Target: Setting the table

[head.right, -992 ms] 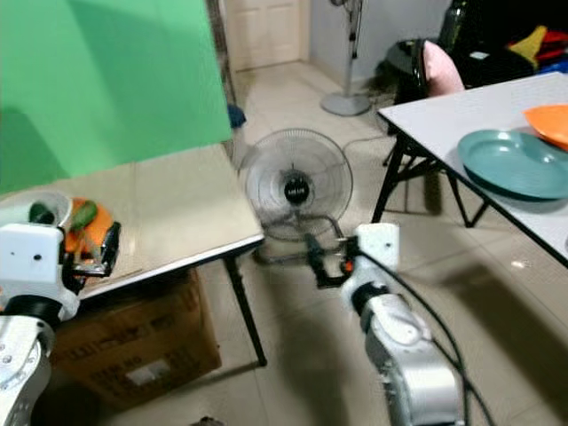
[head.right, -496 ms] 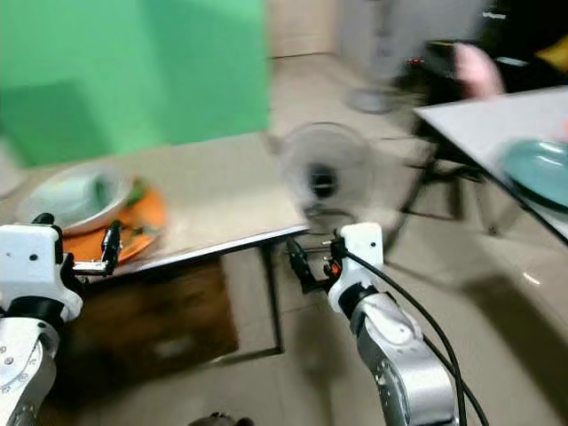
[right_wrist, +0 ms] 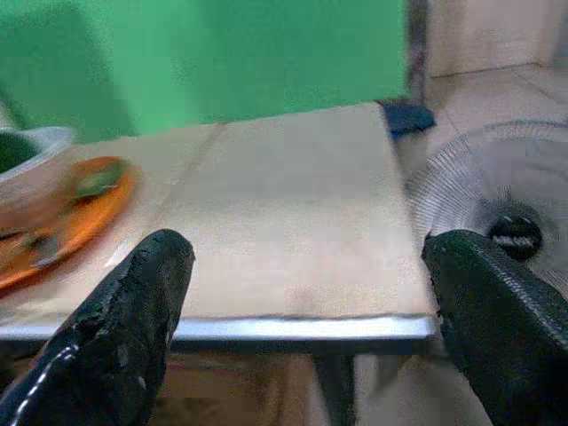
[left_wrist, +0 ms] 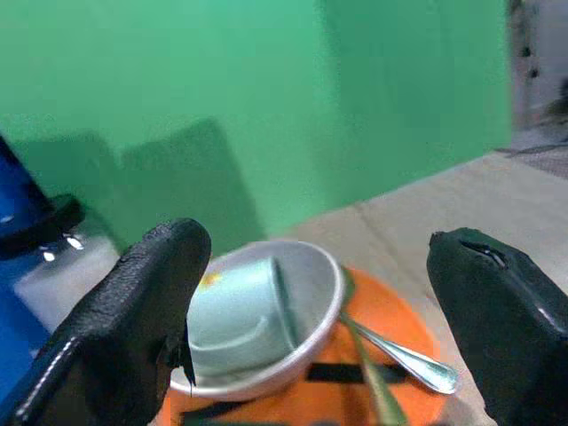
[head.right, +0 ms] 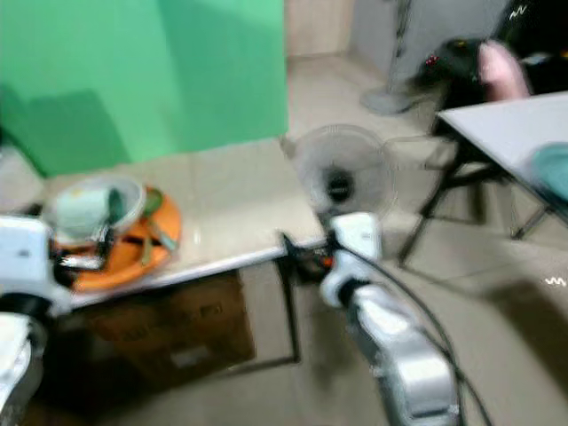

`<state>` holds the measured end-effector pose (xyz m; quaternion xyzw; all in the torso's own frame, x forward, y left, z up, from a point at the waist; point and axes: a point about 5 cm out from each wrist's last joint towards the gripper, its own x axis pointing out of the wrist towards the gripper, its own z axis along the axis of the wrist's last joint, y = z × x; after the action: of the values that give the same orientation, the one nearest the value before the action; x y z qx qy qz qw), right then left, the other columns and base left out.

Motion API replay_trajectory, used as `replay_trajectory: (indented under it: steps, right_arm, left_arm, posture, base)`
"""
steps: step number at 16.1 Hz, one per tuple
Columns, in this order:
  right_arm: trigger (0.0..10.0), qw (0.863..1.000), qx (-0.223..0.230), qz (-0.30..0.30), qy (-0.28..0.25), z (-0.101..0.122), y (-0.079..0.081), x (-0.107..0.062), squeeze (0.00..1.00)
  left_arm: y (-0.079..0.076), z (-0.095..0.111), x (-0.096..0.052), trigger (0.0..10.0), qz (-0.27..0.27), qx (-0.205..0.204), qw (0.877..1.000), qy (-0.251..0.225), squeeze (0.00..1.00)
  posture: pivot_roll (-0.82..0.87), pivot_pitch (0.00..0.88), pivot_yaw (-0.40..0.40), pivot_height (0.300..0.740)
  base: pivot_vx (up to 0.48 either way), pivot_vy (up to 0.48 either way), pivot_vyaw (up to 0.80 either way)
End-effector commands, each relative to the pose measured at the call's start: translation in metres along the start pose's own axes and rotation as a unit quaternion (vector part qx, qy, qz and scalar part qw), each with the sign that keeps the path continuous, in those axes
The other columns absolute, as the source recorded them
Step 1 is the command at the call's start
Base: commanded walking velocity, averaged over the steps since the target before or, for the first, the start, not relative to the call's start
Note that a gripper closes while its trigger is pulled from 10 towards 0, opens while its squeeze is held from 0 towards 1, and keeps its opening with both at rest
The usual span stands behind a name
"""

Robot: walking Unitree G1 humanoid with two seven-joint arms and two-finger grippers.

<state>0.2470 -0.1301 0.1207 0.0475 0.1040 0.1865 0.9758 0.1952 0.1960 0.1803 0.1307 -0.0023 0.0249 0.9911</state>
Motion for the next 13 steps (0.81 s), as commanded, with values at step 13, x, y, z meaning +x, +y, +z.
replay_trajectory:
  steps: [13]
  right_arm:
    - [10.0,0.983,-0.076,0.162,-0.024,0.028,0.001,0.001,0.0]
  left_arm:
    - [0.016,0.003,-0.007,10.0,-0.152,0.177,0.972,0.024,0.0]
  posture:
    - [0.06,0.0,0.03,0.74]
  base:
    - [0.153,0.0,0.22]
